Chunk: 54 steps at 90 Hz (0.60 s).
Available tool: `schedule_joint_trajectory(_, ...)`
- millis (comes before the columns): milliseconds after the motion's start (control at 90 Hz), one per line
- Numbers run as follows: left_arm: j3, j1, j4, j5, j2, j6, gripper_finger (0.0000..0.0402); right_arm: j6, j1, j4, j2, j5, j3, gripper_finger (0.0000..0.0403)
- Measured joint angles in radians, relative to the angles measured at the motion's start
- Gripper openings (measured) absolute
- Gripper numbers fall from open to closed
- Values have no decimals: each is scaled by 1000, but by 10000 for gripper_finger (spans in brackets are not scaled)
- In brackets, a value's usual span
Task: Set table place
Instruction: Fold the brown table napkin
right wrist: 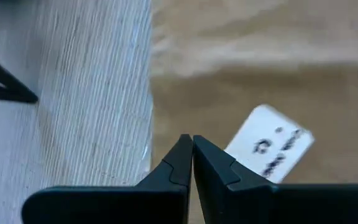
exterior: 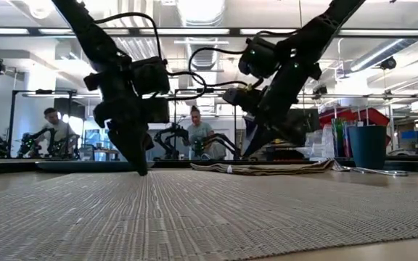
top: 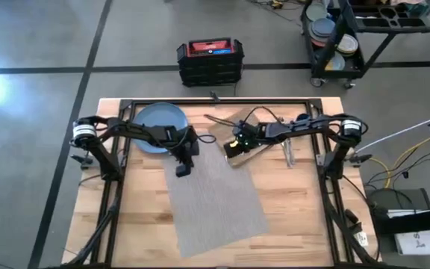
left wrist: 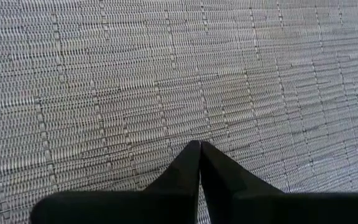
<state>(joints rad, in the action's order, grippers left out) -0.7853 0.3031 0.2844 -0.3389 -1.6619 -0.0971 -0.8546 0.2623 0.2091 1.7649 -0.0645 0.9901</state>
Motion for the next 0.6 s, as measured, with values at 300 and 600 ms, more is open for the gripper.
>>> schedule_joint_trajectory(300, -2, 1, 0, 3, -2, 2, 0, -63, -107, 15, 57, -15, 1, 0)
schedule_joint_trajectory(600, 1, 2, -4, 8, -3, 3, 0, -147, -298, 196, -36, -40, 0, 0)
